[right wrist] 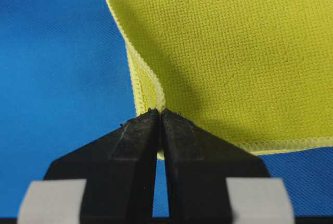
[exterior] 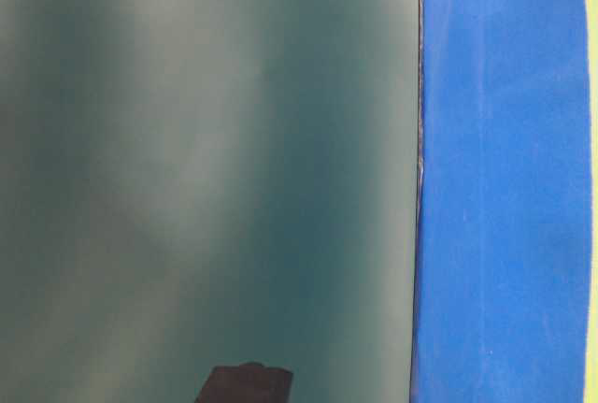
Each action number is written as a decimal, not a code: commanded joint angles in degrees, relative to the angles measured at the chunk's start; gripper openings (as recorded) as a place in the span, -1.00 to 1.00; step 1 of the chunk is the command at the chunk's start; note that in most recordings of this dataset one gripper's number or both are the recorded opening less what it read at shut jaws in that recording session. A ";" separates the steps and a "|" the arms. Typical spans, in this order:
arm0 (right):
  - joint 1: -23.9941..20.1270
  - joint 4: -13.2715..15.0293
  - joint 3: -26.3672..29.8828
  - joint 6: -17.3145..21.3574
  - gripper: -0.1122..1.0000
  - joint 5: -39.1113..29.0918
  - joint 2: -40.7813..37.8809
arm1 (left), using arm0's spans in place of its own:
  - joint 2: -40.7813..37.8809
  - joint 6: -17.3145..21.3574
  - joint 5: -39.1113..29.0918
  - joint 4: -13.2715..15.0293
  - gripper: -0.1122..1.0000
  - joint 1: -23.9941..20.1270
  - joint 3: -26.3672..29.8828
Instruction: Fold the yellow towel.
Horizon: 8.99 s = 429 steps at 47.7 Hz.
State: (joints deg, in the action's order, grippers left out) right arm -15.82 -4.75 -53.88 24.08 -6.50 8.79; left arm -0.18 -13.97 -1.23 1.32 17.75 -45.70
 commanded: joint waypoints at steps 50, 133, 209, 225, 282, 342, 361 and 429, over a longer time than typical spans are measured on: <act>17.31 13.27 -1.14 0.26 0.30 -5.19 6.33 | 4.39 7.56 -2.02 0.00 0.16 -13.10 -1.58; 15.47 14.59 3.69 0.62 -0.76 -17.14 16.52 | 12.30 5.45 -27.60 0.00 -0.73 -14.41 10.11; 36.91 25.84 19.51 0.00 -0.76 -4.66 2.37 | -4.75 24.26 -3.43 -0.18 -0.73 -3.96 28.39; 38.94 25.84 13.36 0.00 -0.76 -4.92 8.53 | -9.76 24.61 0.79 -0.09 -0.73 -4.92 32.78; 37.53 25.84 17.58 -0.18 -0.76 5.01 -9.58 | -11.34 12.83 13.80 0.35 -0.73 -6.59 14.41; 34.01 27.07 16.96 -1.14 0.31 5.10 -6.77 | -6.24 12.66 5.80 0.35 0.55 -7.03 15.21; 30.67 27.51 7.12 -0.26 0.32 -0.79 13.62 | 7.12 13.80 -0.88 0.26 0.51 -7.38 10.20; 40.43 24.17 -3.69 -0.35 0.32 5.45 17.93 | 8.53 14.06 22.41 0.26 0.51 -29.88 0.35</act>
State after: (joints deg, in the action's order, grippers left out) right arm 23.73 18.81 -60.47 23.73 -1.23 31.11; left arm 10.20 0.00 21.18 1.58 -10.20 -48.43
